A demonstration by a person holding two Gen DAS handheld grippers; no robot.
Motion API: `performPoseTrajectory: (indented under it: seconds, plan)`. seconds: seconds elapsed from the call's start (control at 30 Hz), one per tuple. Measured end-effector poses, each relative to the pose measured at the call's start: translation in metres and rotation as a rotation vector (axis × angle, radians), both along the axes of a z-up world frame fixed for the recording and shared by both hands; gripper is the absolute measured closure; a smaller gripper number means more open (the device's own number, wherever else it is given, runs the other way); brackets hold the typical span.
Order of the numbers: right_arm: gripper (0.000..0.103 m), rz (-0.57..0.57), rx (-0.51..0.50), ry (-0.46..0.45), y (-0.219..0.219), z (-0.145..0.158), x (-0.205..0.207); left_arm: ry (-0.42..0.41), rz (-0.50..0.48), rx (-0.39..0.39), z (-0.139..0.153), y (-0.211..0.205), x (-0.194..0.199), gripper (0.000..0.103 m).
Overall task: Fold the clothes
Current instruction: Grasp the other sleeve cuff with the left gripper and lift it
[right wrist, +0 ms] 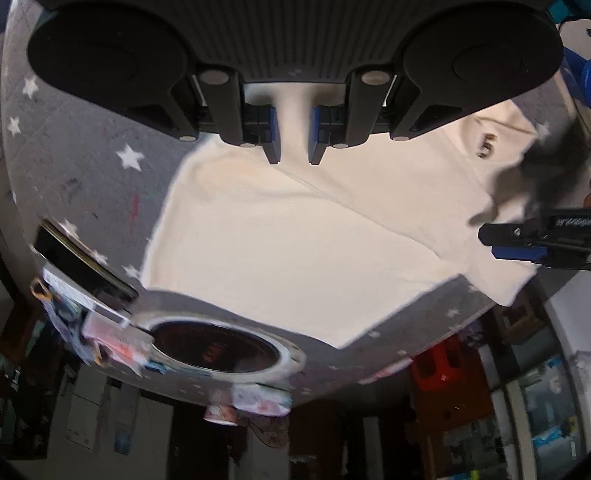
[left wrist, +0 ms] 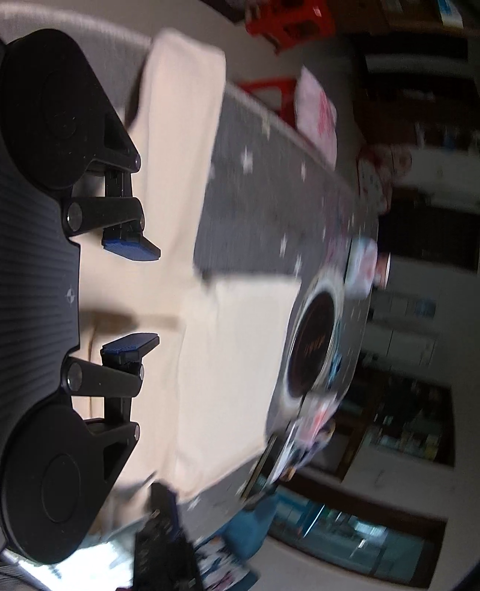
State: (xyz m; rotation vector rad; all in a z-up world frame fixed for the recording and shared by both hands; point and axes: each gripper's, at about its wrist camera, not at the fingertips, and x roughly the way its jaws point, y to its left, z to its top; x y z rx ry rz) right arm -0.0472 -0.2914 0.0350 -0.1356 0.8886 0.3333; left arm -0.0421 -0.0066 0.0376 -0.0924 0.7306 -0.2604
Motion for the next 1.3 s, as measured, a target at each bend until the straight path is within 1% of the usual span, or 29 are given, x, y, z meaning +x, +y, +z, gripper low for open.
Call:
performPoseTrajectory:
  seconds: [0.1,0.2,0.3,0.5,0.6,0.8,0.83,0.87,0.9,0.97,1.0,1.07,1.17,1.3]
  plan:
    - [0.088,0.04,-0.005,0.014,0.014,-0.005,0.002,-0.004,0.109,0.012,0.002,0.03,0.001,0.055]
    - [0.087,0.049,-0.024,0.004,0.022,-0.008,0.002,-0.002,0.24,0.022,0.002,0.063,0.001,0.055]
    - [0.086,0.046,-0.013,0.01,0.022,-0.007,0.003,0.021,0.323,-0.015,-0.004,0.088,0.005,0.055]
    - [0.085,0.047,-0.021,0.011,0.023,-0.007,0.002,0.074,0.469,-0.102,-0.017,0.133,0.016,0.053]
    - [0.082,0.048,-0.027,0.009,0.025,-0.007,0.001,0.101,0.542,-0.146,-0.024,0.156,0.021,0.053]
    - [0.08,0.047,-0.032,0.007,0.025,-0.006,-0.001,0.115,0.575,-0.337,-0.035,0.177,0.026,0.055]
    - [0.08,0.045,-0.033,0.007,0.025,-0.006,-0.001,0.119,0.59,-0.361,-0.037,0.181,0.028,0.058]
    - [0.08,0.045,-0.034,0.007,0.025,-0.005,-0.001,0.121,0.602,-0.385,-0.039,0.183,0.028,0.062]
    - [0.079,0.044,-0.036,0.006,0.025,-0.005,-0.002,0.122,0.611,-0.408,-0.041,0.185,0.028,0.064]
    - [0.078,0.042,-0.039,0.006,0.025,-0.005,-0.003,0.118,0.624,-0.448,-0.042,0.188,0.027,0.084]
    - [0.078,0.042,-0.04,0.005,0.025,-0.004,-0.003,0.106,0.625,-0.446,-0.04,0.188,0.027,0.087]
    - [0.078,0.04,-0.04,0.002,0.025,-0.003,-0.005,0.075,0.631,-0.418,-0.031,0.185,0.026,0.097]
    - [0.077,0.035,-0.039,-0.008,0.024,0.0,-0.008,0.013,0.616,-0.388,-0.011,0.175,0.024,0.099]
    - [0.077,0.028,-0.035,-0.018,0.02,0.003,-0.012,-0.078,0.518,-0.382,0.025,0.147,0.019,0.1]
